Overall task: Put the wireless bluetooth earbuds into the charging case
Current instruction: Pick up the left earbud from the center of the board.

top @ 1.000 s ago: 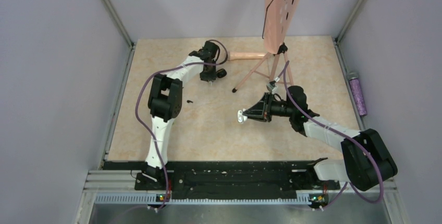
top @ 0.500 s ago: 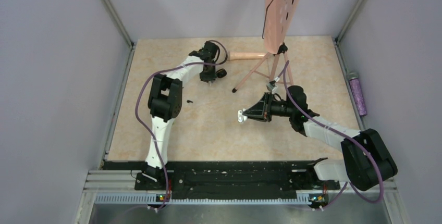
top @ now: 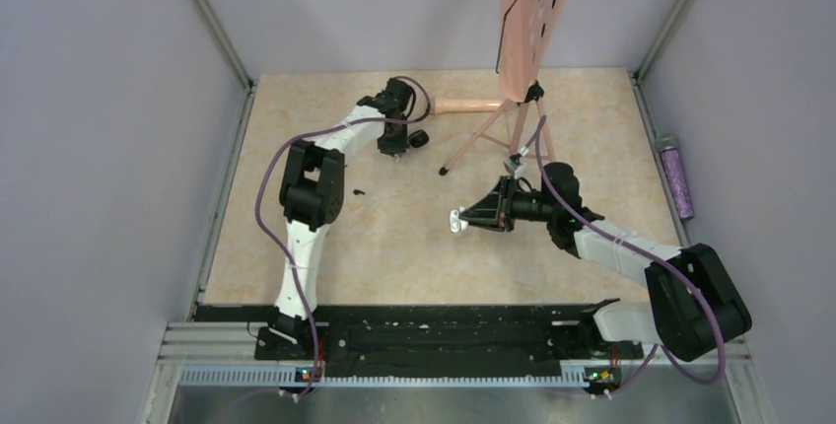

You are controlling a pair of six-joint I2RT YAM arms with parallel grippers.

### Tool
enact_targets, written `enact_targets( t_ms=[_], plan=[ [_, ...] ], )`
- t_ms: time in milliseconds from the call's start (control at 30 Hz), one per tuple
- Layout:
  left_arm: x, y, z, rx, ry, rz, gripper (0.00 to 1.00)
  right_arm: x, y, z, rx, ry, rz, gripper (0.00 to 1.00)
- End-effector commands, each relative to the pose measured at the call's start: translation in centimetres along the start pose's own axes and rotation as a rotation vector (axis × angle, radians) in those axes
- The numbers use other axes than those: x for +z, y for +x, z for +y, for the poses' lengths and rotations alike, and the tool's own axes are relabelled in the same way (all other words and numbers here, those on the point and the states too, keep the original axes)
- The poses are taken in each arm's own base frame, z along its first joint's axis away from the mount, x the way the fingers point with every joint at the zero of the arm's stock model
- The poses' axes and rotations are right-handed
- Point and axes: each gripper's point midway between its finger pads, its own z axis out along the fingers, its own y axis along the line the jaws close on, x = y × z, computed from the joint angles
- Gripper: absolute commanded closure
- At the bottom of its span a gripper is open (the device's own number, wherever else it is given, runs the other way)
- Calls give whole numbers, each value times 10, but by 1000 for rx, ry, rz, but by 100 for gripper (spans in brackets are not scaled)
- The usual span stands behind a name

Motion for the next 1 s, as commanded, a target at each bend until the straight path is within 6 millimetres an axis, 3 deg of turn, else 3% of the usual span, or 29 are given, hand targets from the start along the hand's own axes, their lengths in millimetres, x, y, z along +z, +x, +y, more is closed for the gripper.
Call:
enact_targets(
  t_ms=[0,233,500,700,967],
  plan=[
    [-32,-17,-2,5,30,-66,82,-1,-16,21,-78,-43,-39,100],
    [-92,-38,-7,-27,107,-265,84,0,-18,22,-89,-32,-33,100],
    [-171,-45,-24,-86,318,-578,84,2,-17,26,-78,-83,-18,100],
    [-236,-32,-39,-121,561,-816,86,4,-17,28,-77,-119,-12,100],
    [-320,-2,-50,-15,846,-1197,86,9,-25,45,-73,-208,-4,100]
  ],
)
